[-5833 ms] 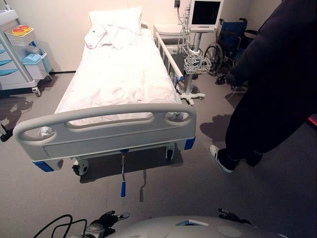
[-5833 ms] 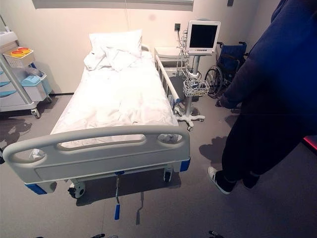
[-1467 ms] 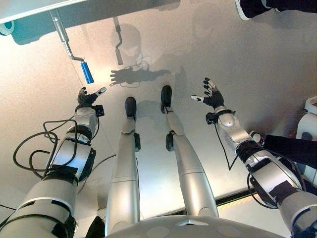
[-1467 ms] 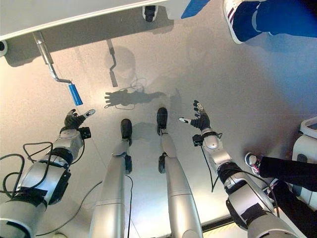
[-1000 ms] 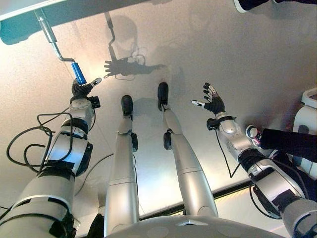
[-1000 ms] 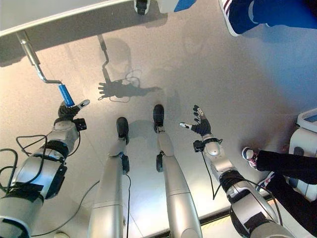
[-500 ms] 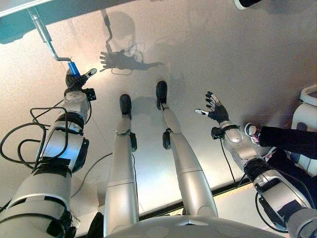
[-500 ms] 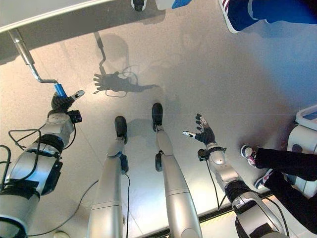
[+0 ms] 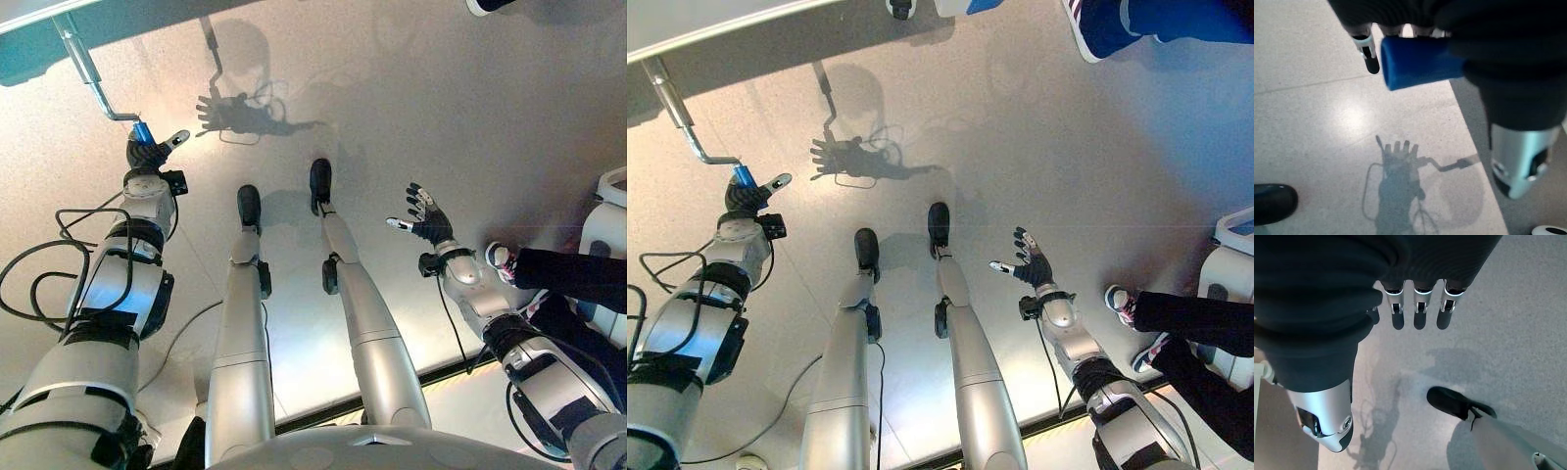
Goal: Raise the hospital bed
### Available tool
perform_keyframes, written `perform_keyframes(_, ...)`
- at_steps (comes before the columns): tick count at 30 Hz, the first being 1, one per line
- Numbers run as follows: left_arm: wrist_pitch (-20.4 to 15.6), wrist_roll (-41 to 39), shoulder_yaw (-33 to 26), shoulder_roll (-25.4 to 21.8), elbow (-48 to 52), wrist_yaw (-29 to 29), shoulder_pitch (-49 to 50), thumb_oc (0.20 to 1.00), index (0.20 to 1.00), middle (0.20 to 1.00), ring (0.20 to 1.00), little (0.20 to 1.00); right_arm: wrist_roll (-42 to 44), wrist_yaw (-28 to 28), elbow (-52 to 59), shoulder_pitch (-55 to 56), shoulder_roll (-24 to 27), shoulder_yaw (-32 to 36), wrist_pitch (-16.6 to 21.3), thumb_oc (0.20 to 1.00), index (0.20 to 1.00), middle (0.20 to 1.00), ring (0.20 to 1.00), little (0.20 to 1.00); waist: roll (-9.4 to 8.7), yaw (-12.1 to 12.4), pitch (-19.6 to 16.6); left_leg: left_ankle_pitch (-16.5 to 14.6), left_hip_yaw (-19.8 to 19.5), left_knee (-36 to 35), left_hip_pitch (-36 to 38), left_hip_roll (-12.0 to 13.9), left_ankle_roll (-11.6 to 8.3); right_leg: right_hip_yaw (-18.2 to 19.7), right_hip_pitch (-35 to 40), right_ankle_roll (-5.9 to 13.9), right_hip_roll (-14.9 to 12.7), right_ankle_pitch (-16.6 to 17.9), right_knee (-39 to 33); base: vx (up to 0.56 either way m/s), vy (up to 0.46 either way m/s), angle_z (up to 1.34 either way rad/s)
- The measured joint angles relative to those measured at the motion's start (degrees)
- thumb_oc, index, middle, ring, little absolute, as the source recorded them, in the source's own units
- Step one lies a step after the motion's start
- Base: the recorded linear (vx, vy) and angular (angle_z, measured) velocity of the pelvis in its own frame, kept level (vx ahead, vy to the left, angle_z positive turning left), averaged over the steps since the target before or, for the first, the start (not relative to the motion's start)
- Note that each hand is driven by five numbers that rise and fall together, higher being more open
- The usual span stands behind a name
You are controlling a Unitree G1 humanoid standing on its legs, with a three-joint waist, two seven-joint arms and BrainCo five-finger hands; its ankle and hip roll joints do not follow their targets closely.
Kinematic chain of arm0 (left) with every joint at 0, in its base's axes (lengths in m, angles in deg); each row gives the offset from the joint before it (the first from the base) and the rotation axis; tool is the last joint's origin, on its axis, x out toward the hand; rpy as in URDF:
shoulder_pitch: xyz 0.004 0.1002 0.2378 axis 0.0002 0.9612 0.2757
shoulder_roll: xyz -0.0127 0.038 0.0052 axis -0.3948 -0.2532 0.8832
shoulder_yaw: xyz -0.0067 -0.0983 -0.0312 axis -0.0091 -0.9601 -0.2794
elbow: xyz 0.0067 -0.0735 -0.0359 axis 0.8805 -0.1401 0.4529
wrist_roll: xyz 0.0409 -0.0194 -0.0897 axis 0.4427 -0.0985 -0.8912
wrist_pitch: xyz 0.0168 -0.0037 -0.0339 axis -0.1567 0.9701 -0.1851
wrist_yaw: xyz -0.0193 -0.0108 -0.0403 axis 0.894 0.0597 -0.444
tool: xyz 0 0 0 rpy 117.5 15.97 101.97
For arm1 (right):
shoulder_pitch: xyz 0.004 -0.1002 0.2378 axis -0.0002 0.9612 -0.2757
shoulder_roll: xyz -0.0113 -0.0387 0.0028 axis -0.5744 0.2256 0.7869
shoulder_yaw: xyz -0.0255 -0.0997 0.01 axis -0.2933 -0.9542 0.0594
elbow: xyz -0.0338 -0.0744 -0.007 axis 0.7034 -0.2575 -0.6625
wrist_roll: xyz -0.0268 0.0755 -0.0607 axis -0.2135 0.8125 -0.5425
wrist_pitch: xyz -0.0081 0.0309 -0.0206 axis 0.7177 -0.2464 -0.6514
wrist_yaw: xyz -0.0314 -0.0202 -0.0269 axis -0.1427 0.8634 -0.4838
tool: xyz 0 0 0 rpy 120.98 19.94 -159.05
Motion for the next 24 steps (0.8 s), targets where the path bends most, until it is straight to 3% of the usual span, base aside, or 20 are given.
perform_keyframes(1,0.0,0.0,0.0,-0.1,0.0,0.0,0.0,0.200,0.200,0.200,0.200,0.200,0.0,0.0,0.0,0.1,0.1,0.0,0.0,1.000,1.000,1.000,1.000,1.000,0.00,0.0,0.0,0.0,0.0,0.0,0.0,0.0,0.00,0.0,0.0,0.00,0.0,0.0,0.0,0.00,0.000,0.00)
perform_keyframes(24,-0.1,0.0,1.0,-0.5,0.3,-0.1,0.1,0.200,0.200,0.200,0.200,0.200,1.1,0.5,0.1,0.9,0.5,0.0,0.0,1.000,1.000,1.000,1.000,1.000,0.02,0.0,0.0,0.0,0.0,0.3,0.1,0.0,0.00,0.0,0.0,-0.03,0.0,0.0,0.4,0.00,0.000,0.00)
